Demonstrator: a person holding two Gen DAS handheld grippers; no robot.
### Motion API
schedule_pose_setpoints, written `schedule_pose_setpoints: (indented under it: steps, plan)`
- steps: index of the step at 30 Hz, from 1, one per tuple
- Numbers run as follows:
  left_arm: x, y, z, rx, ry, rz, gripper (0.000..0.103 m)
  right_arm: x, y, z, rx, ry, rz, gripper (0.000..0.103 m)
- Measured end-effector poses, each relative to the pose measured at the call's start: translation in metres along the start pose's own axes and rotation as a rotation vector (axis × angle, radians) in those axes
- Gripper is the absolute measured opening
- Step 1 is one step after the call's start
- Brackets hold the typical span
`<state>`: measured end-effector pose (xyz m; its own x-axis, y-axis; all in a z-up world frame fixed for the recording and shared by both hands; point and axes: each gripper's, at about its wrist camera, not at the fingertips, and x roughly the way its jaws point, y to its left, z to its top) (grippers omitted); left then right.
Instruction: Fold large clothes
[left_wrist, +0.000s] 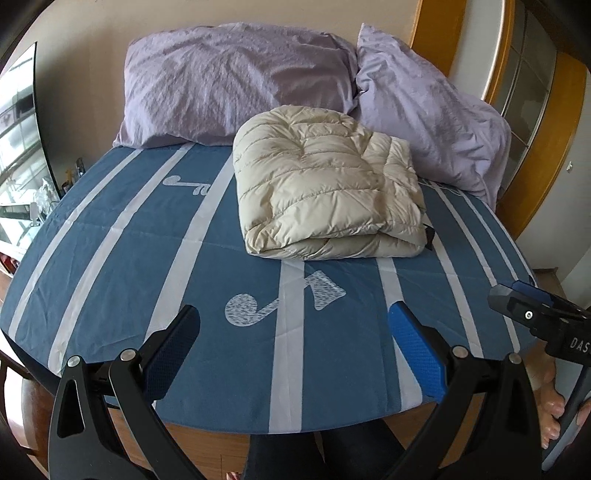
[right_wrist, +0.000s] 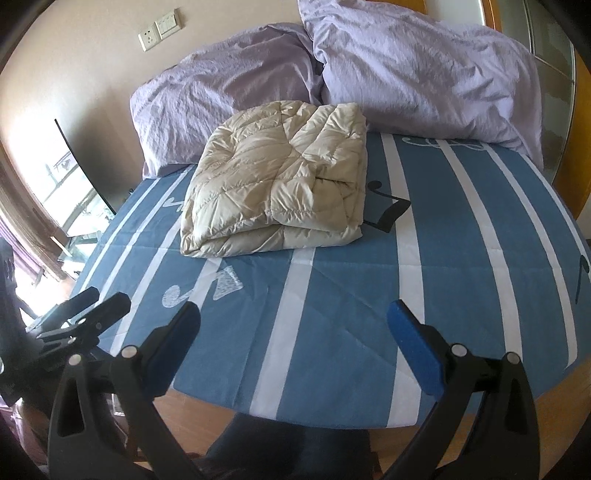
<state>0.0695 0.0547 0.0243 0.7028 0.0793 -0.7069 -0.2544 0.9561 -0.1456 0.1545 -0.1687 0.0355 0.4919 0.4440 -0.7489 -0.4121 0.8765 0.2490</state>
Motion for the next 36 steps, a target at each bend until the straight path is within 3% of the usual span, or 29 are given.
schedule_pose_setpoints:
  steps: [36]
  plan:
    - [-0.0008, -0.0068, 0.0033, -0.002, 0.005, -0.063, 0.102, 0.0101, 0.0040, 0.0011, 0.016, 0.040, 0.018, 0.101]
